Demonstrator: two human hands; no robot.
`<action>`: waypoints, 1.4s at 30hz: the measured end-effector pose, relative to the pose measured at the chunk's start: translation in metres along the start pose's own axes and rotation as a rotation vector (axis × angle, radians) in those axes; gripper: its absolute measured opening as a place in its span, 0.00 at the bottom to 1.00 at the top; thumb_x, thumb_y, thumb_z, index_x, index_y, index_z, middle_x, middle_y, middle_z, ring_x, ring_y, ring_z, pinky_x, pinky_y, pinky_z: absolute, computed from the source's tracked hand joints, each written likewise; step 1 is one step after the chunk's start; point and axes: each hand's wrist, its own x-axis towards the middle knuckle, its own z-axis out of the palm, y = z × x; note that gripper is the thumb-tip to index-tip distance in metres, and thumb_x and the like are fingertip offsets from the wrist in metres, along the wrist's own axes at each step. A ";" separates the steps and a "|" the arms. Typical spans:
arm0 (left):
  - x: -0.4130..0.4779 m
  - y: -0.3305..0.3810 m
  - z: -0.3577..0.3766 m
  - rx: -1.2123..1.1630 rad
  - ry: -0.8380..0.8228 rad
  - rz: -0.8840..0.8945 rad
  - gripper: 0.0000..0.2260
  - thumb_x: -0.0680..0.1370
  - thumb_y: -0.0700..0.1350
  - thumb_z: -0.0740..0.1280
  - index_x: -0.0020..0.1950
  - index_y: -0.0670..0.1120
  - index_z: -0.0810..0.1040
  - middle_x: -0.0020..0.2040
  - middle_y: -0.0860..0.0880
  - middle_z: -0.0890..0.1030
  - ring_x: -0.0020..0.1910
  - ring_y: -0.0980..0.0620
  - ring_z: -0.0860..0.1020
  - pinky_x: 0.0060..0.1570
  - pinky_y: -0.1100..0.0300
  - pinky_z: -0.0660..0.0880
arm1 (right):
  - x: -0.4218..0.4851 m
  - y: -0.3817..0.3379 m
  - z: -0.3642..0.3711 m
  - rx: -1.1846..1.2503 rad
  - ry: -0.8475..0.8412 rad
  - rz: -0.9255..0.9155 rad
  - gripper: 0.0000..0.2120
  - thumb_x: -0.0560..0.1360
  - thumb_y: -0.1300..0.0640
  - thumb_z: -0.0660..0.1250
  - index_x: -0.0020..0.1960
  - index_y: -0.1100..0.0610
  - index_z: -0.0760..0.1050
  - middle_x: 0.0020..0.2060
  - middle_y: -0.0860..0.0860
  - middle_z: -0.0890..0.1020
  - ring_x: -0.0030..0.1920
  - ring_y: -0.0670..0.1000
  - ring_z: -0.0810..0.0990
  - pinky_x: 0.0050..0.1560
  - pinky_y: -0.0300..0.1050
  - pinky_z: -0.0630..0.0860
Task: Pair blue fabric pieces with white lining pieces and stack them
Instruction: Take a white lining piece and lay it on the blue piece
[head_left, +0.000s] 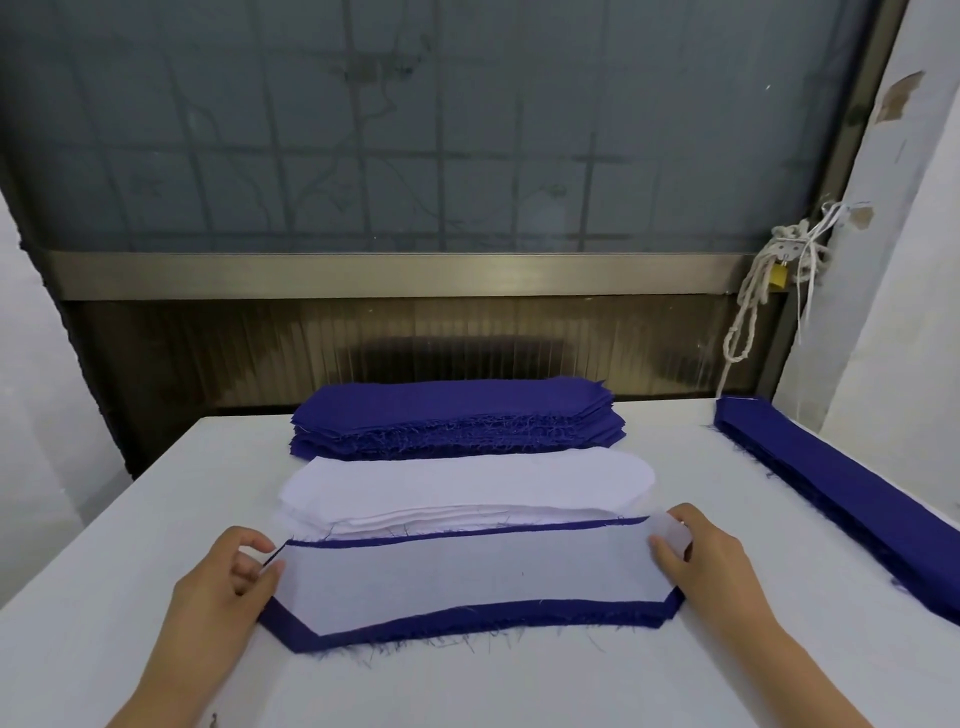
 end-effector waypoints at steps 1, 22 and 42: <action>0.000 -0.001 0.000 0.009 -0.005 0.006 0.07 0.76 0.40 0.70 0.45 0.53 0.75 0.32 0.47 0.79 0.32 0.48 0.78 0.31 0.68 0.72 | 0.000 0.000 0.000 0.001 -0.001 0.001 0.10 0.77 0.54 0.66 0.56 0.51 0.69 0.31 0.53 0.77 0.34 0.51 0.76 0.34 0.43 0.70; -0.007 0.016 0.001 0.132 -0.041 0.231 0.10 0.74 0.36 0.71 0.48 0.51 0.80 0.47 0.53 0.77 0.45 0.54 0.76 0.47 0.64 0.73 | -0.005 -0.002 0.001 -0.112 0.198 -0.334 0.07 0.72 0.61 0.72 0.46 0.51 0.79 0.44 0.47 0.74 0.44 0.49 0.72 0.47 0.45 0.69; 0.017 0.036 0.008 0.274 -0.431 0.152 0.04 0.73 0.49 0.72 0.40 0.56 0.80 0.41 0.53 0.80 0.41 0.61 0.77 0.43 0.69 0.74 | 0.010 -0.038 -0.003 -0.196 -0.280 -0.421 0.06 0.78 0.50 0.63 0.43 0.49 0.74 0.36 0.46 0.74 0.35 0.45 0.70 0.39 0.37 0.69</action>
